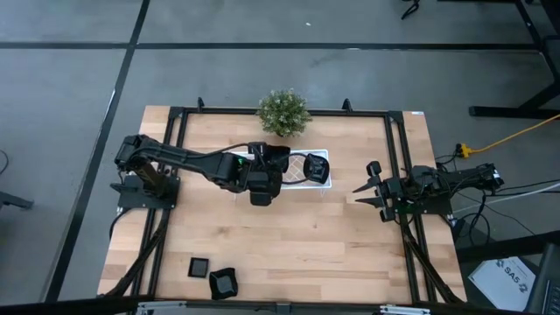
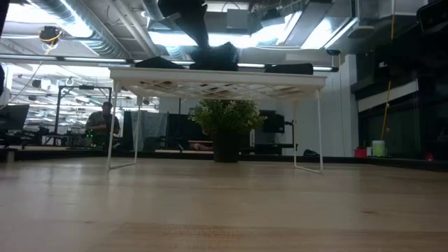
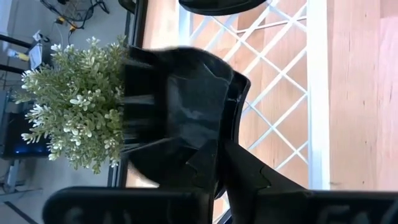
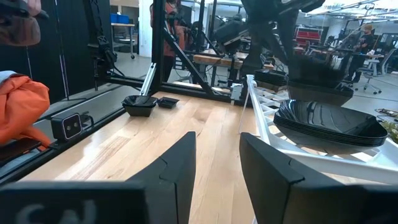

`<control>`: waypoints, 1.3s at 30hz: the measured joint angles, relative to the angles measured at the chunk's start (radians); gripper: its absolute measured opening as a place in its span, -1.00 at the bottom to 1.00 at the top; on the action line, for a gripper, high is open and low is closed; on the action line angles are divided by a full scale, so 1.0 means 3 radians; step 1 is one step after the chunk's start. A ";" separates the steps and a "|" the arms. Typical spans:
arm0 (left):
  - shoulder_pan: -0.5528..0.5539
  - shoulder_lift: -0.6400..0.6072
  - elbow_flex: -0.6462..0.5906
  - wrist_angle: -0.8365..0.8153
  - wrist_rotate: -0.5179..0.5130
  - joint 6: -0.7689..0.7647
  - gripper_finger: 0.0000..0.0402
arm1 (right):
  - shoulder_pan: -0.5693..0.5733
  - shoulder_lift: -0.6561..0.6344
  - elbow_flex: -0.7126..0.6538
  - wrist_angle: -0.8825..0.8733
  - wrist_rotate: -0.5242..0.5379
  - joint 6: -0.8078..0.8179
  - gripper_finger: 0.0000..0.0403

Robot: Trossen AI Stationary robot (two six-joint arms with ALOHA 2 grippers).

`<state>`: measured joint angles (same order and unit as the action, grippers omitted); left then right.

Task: Pick & Place Mini shaped plates
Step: Stack the black distorted square plate on top of the black distorted square plate on the shelf, then stack the black square plate on top of the black square plate on the shelf

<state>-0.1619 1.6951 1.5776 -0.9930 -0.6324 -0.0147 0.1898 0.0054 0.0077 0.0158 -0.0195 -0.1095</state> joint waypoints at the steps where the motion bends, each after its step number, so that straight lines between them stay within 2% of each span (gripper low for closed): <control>1: 0.0000 0.0000 0.0000 0.0001 0.0006 0.0001 -0.87 | 0.0000 0.0000 0.0000 0.0000 0.0000 0.0001 -0.38; 12: -0.0011 0.0000 0.0000 0.0010 0.0013 -0.0022 -0.64 | 0.0001 0.0000 -0.0001 -0.0001 0.0000 0.0001 -0.38; 19: -0.0205 -0.0121 0.0000 -0.0044 -0.0012 -0.0153 -0.61 | 0.0001 -0.0001 -0.0001 0.0000 0.0001 0.0000 -0.38; 29: -0.0877 -0.0215 0.0000 -0.0442 -0.0006 -0.0960 -0.61 | 0.0001 -0.0001 0.0000 -0.0001 0.0001 0.0001 -0.38; 39: -0.1440 -0.0215 0.0000 -0.0457 -0.0092 -0.1619 -0.60 | 0.0001 -0.0001 0.0000 -0.0001 0.0001 0.0001 -0.38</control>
<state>-0.5940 1.6306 1.5776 -1.1301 -0.6599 -0.5004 0.1899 0.0051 0.0077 0.0157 -0.0193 -0.1093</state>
